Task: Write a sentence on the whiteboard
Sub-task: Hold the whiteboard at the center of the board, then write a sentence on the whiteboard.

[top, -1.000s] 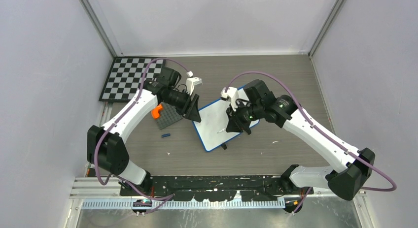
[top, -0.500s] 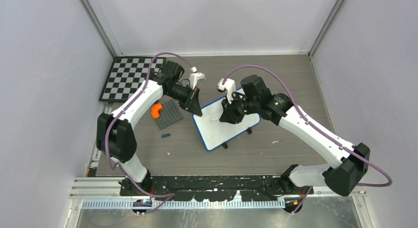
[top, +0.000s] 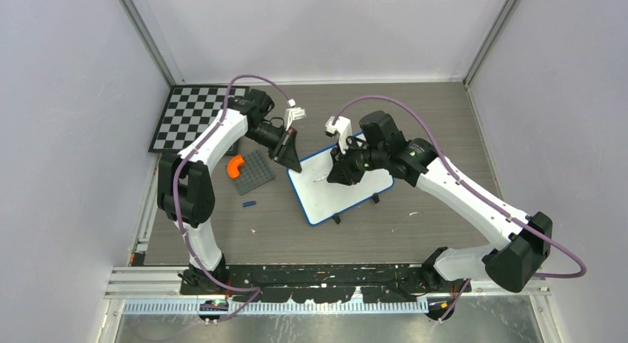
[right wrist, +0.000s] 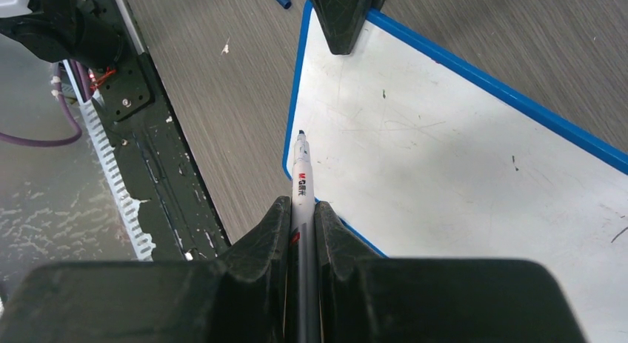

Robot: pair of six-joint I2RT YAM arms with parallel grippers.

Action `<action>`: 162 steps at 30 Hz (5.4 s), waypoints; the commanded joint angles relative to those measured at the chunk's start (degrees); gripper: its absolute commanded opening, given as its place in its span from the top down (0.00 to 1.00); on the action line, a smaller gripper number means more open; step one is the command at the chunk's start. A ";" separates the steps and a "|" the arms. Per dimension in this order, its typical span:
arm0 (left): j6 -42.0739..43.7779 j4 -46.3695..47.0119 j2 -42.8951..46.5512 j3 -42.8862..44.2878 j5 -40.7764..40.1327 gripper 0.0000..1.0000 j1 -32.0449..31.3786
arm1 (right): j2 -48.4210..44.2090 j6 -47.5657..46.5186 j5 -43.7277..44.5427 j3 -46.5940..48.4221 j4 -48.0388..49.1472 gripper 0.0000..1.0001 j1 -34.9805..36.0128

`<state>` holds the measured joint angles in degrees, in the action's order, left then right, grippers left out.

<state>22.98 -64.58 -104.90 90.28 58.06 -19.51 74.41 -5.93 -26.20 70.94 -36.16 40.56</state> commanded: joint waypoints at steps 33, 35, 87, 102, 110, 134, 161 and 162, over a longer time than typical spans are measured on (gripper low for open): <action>-17.51 15.14 5.06 -3.38 -7.05 0.61 -1.29 | -3.15 -3.53 3.11 -3.52 9.18 1.00 -1.01; -18.34 16.24 4.20 -2.83 -6.75 0.62 -1.64 | -3.09 -3.45 3.48 -3.52 9.20 1.00 -0.98; -10.67 3.80 2.38 4.73 -7.95 0.67 -5.10 | -1.30 -3.98 8.64 0.53 3.99 1.00 3.31; -12.01 5.25 2.95 3.76 -6.30 0.78 -4.48 | 1.98 -5.13 12.00 1.51 5.11 1.00 7.33; -11.77 5.25 1.89 3.75 -6.86 0.72 -4.75 | 3.16 -4.99 12.13 2.53 5.75 1.00 8.49; -11.99 5.11 0.12 4.04 -6.65 1.00 -6.07 | 4.49 -1.98 13.48 3.06 8.30 1.00 8.49; -12.22 5.51 0.59 3.59 -7.15 1.00 -6.16 | 3.81 -4.53 23.45 1.32 9.12 1.00 9.14; -12.25 5.51 0.51 3.66 -7.17 1.00 -6.16 | 3.56 -4.60 24.06 1.39 9.02 1.00 9.18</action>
<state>11.46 -59.59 -104.47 93.93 51.20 -25.43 80.58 -8.93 -8.38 71.77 -29.65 50.09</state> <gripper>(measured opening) 0.107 0.187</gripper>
